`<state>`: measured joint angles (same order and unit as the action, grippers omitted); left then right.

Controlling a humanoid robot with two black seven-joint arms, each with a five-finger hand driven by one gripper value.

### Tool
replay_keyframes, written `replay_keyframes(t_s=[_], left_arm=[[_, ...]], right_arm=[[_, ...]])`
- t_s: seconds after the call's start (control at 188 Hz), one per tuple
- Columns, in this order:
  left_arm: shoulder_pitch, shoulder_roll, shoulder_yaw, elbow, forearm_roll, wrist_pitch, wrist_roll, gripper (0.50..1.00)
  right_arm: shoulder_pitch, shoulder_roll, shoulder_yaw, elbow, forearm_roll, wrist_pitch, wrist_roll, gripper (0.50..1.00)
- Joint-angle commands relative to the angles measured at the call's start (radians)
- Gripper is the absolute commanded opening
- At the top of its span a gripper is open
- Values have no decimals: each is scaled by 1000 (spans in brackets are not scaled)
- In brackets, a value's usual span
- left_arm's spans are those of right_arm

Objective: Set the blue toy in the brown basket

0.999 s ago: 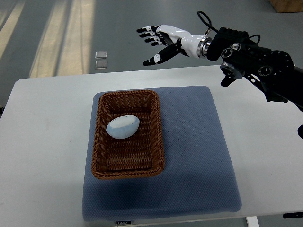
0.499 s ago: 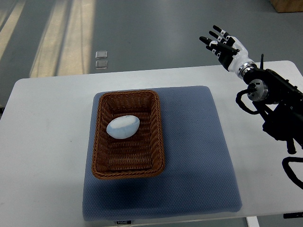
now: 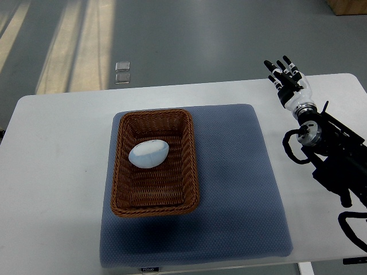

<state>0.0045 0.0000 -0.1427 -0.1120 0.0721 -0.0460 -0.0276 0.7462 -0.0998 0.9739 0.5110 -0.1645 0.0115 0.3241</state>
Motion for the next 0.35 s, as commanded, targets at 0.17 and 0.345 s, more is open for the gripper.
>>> replay_keyframes(t_s=[0.17,0.345], left_arm=[[6,0,0,-11,2,-9,0,1000],[5,0,0,-2,0,-9,0,1000]], right_arm=[[-19,9,2,-34,3,-2,7,911],[-27,12,3,-32,3,-31,12,911]])
